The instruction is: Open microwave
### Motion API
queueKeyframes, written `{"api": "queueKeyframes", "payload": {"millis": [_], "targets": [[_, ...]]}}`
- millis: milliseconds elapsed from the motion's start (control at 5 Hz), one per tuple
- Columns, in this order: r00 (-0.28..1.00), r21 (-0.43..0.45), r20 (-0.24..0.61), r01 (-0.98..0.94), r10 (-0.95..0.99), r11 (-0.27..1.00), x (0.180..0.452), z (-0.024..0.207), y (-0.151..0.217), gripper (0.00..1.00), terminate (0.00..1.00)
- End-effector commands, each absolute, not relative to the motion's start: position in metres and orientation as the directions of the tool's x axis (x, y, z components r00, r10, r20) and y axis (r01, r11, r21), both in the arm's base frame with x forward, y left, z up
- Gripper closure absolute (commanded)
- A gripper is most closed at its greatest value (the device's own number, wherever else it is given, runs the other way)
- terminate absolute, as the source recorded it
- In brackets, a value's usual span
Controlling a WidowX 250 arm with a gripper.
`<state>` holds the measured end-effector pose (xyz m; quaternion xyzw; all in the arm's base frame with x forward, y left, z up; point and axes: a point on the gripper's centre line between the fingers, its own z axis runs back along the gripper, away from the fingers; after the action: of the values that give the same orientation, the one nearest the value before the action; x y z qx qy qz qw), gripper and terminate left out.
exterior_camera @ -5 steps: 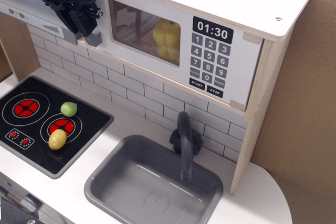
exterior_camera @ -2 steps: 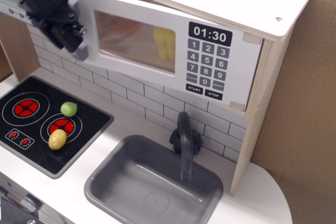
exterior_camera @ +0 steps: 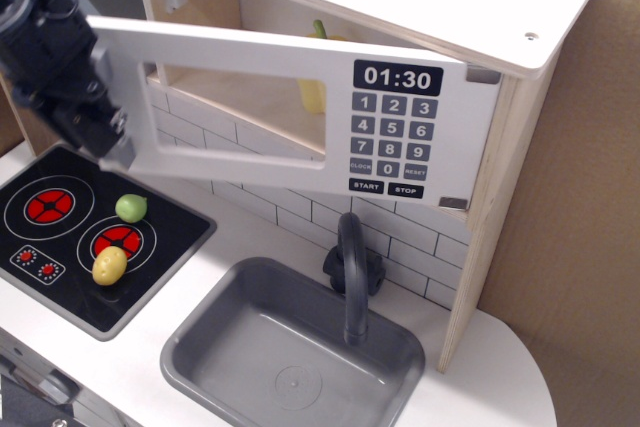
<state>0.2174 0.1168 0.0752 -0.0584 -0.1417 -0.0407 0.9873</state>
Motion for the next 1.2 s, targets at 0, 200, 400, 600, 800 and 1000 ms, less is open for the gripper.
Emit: {"api": "queueKeyframes", "payload": {"millis": [0,200,400,600,800,1000], "targets": [[0.991,-0.253,0.093,-0.069,0.096,0.965,0.213,0.143,0.107,0.0,0.0],[0.98,-0.299,0.074,-0.155,0.184,0.942,0.231,0.175,0.096,0.0,0.0],[0.953,-0.318,0.095,-0.244,0.287,0.916,0.261,0.187,0.102,0.0,0.0],[0.922,-0.341,0.11,-0.315,0.371,0.886,0.288,0.188,0.119,0.0,0.0],[0.92,-0.259,0.162,-0.31,0.358,0.915,0.295,0.159,0.136,0.0,0.0],[0.911,-0.193,0.232,-0.299,0.34,0.934,0.292,0.135,0.147,0.0,0.0]]}}
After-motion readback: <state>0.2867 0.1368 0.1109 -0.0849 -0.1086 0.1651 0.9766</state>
